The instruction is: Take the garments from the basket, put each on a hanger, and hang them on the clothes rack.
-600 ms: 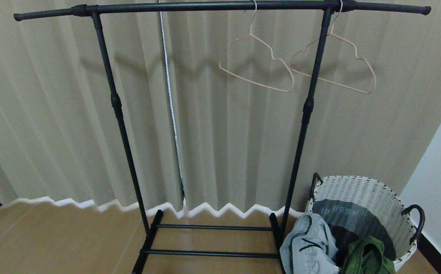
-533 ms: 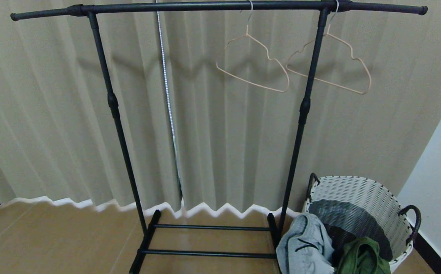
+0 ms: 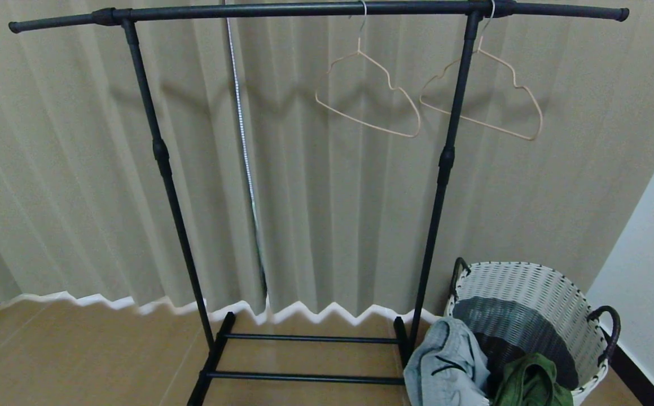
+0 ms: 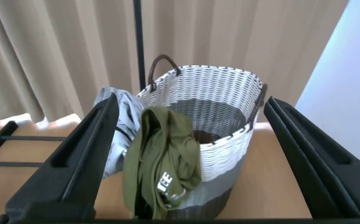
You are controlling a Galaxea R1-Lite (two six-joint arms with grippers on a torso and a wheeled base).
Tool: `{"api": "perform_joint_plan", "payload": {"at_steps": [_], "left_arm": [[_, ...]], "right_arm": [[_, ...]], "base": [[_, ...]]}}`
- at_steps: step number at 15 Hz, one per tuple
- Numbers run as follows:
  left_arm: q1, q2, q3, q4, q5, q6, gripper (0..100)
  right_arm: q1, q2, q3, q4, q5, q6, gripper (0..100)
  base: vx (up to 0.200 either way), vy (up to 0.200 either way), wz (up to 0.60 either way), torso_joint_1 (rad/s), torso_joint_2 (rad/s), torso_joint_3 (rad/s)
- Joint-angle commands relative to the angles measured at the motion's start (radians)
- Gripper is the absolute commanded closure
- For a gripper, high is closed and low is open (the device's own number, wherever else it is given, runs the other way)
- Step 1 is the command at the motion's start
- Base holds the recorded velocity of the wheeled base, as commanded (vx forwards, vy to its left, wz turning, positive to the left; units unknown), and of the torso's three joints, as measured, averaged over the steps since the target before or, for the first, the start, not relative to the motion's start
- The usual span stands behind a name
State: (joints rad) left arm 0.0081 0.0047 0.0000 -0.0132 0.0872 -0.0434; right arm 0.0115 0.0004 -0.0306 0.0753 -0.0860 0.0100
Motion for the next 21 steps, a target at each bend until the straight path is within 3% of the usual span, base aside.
{"api": "perform_joint_plan", "payload": {"at_steps": [1,6,11,12,13,16,21], "left_arm": [[0.0,0.0,0.0,0.001,0.003,-0.001,0],[0.0,0.0,0.0,0.001,-0.003,0.004,0],[0.0,0.0,0.0,0.001,0.003,-0.003,0],[0.0,0.0,0.0,0.001,0.003,-0.003,0],[0.0,0.0,0.0,0.001,0.002,-0.003,0],[0.0,0.0,0.0,0.001,0.003,-0.003,0],[0.0,0.0,0.0,0.001,0.003,-0.003,0]], "right_arm": [[0.001,0.0,0.0,0.0,0.0,0.001,0],[0.001,0.0,0.0,0.0,0.003,-0.004,0],[0.001,0.0,-0.005,0.001,-0.001,-0.015,0],[0.001,0.0,-0.022,0.009,0.003,-0.05,0],[0.008,0.026,-0.092,0.031,0.011,-0.193,0],[0.053,0.254,-0.207,0.133,0.002,-0.393,0],[0.044,0.73,-0.218,0.118,-0.069,-0.598,0]], "base": [[0.2,0.0,0.0,-0.007,0.0,0.012],[0.2,0.0,0.0,0.008,0.0,0.001],[0.0,0.0,0.0,0.0,0.0,0.0],[0.0,0.0,0.0,0.0,0.0,0.0],[0.0,0.0,0.0,0.0,0.0,0.0],[0.0,0.0,0.0,0.0,0.0,0.0],[0.0,0.0,0.0,0.0,0.0,0.0]]}}
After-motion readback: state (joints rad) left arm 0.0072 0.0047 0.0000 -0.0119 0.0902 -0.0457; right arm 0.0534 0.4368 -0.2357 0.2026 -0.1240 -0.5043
